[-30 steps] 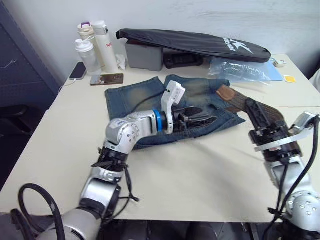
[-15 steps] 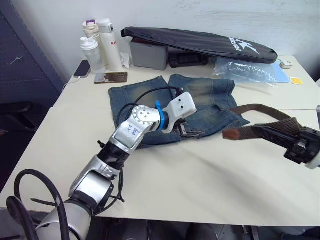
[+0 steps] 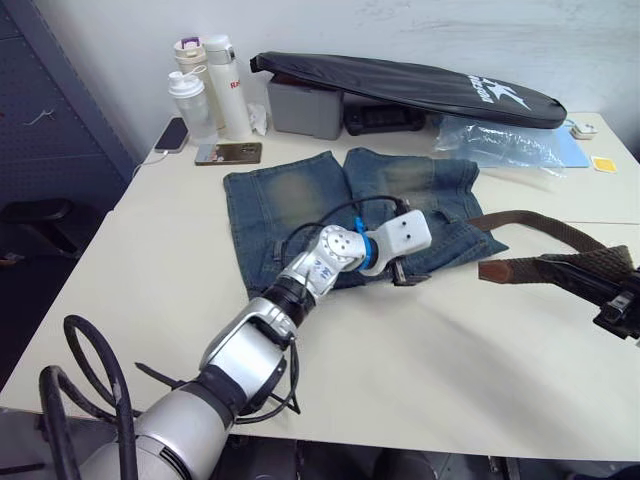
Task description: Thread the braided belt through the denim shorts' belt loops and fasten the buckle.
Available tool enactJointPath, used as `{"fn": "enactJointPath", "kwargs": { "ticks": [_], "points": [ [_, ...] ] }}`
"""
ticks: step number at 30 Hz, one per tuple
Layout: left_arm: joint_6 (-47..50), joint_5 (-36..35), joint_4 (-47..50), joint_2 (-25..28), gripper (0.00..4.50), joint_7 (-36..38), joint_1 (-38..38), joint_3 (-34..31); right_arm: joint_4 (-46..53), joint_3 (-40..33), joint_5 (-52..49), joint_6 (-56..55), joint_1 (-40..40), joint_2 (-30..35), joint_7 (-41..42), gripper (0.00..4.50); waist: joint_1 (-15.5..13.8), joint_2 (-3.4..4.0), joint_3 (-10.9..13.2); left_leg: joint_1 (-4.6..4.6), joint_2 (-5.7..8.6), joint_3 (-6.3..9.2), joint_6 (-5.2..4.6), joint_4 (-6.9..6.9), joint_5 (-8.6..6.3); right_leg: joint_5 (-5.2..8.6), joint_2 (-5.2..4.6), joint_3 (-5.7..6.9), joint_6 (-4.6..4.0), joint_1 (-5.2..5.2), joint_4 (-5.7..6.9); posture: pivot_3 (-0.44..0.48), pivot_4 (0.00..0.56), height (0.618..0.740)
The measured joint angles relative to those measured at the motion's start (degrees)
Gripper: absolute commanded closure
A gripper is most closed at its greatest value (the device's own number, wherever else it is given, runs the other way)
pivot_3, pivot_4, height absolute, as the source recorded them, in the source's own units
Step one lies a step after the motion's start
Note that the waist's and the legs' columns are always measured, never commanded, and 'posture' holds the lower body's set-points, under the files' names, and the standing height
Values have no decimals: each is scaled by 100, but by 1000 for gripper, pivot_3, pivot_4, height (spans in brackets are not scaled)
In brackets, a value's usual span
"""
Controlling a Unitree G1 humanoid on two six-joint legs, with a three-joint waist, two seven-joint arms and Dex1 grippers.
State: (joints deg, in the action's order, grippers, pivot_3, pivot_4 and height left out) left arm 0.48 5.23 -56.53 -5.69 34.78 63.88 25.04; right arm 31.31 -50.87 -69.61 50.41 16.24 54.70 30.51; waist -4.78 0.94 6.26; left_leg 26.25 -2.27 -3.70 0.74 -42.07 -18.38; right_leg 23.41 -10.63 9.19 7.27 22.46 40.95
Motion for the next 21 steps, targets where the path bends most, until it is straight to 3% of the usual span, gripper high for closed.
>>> {"fn": "enactJointPath", "kwargs": {
  "ticks": [4, 7, 12, 15, 21],
  "points": [
    [-309, 303, -734, -251, 117, -240, 261, 5, 275, -360, -152, 100, 216, -134, -163, 4500, 16, 0, 0, -2, -1, 0, -1, -3, -1, 0, 0, -8, 0, 2, -1, 0, 150, 622],
    [-499, 519, -1109, -367, 826, -305, 335, 7, 444, -554, -273, 122, 329, -174, -333, 4500, 38, 0, 0, -5, -12, 0, -1, -2, -1, 1, 4, -9, 0, 5, 1, 0, 150, 622],
    [-842, 723, -1248, -344, 3076, -167, 329, -10, 530, -735, -446, 123, 462, -180, -519, 4500, 41, 0, 0, -9, -31, -6, -1, -7, -1, 1, 15, -6, -1, 8, 4, 0, 150, 622],
    [-1334, 705, -1157, -291, 4333, 351, 130, -62, 529, -763, -482, 119, 396, -159, -613, 4500, 42, 0, -1, -10, -32, -12, 0, -14, 0, 2, 15, -7, -3, 7, 8, 0, 150, 622],
    [-1302, 316, 171, 121, 4422, 1881, -876, -207, 484, -466, -556, 102, -24, -21, -746, 4500, 40, 2, -2, -7, -35, -16, 1, -23, 0, 7, 19, -4, -14, 4, 20, 0, 150, 622]
  ]
}}
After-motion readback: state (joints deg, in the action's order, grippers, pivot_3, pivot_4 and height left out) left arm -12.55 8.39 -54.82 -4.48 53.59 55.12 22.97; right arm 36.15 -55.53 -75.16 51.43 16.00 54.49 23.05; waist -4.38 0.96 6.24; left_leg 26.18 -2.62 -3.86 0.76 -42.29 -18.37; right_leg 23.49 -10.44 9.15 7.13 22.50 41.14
